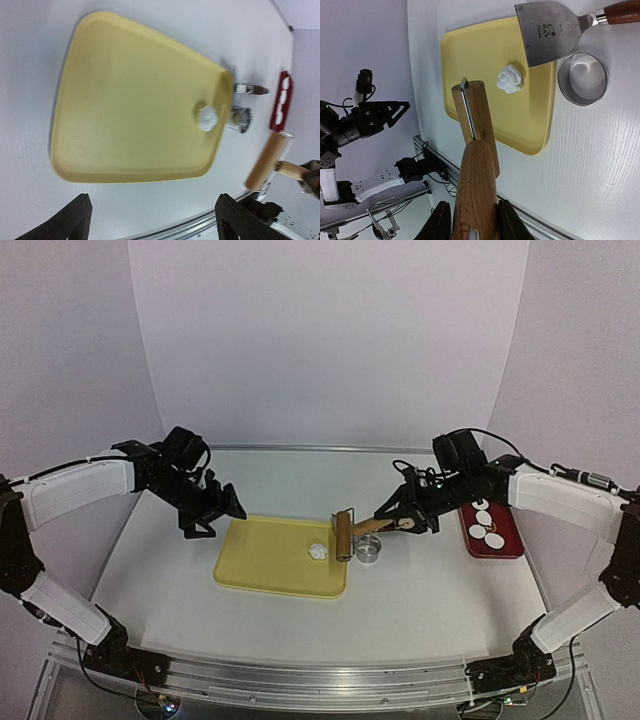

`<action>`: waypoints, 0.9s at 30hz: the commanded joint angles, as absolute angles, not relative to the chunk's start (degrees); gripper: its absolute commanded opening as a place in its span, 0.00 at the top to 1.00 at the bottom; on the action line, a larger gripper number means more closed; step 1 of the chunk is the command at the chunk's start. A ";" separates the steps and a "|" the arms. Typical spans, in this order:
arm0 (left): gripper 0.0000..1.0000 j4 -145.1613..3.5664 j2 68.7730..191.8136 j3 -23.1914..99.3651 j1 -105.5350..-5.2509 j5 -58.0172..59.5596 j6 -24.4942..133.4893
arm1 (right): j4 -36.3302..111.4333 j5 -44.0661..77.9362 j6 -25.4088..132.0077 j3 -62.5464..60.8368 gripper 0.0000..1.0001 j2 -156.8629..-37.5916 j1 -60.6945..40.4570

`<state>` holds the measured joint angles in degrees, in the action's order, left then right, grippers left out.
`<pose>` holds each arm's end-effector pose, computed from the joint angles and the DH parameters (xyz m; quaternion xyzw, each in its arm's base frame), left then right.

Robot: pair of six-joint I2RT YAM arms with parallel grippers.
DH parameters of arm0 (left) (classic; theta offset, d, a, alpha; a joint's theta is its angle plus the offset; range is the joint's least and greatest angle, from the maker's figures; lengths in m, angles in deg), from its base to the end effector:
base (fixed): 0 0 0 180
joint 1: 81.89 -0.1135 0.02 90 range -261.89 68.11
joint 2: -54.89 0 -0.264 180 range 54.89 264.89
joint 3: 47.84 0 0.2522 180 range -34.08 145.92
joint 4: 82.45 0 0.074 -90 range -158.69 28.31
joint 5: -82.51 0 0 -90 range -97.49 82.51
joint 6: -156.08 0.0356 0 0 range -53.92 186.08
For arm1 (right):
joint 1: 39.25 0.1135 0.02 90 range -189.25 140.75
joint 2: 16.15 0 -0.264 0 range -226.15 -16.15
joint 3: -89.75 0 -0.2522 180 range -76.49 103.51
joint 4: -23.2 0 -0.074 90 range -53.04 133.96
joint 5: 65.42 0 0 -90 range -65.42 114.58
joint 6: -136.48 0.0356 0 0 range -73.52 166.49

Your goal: Roll out the dumpling wrappers from the dough

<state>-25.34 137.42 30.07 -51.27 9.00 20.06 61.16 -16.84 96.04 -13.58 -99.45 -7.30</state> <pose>0.2429 -0.1555 0.2597 -0.0939 0.9557 -0.2590 0.1034 0.2518 0.1848 0.2759 -0.0028 0.8736 0.4828 0.0605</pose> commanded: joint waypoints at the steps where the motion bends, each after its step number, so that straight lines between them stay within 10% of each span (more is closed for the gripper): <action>1: 0.16 -21.93 142.61 28.48 -54.60 4.56 28.02 | 60.07 -16.98 99.15 -9.32 1.00 -102.33 -6.88; 27: 0.60 -31.31 161.99 34.23 -60.62 5.36 48.54 | 60.29 -12.94 106.87 7.72 1.00 -125.84 -3.73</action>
<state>-29.83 160.54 32.66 -60.33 5.81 45.80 61.82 -13.32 105.31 4.62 -124.25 -4.43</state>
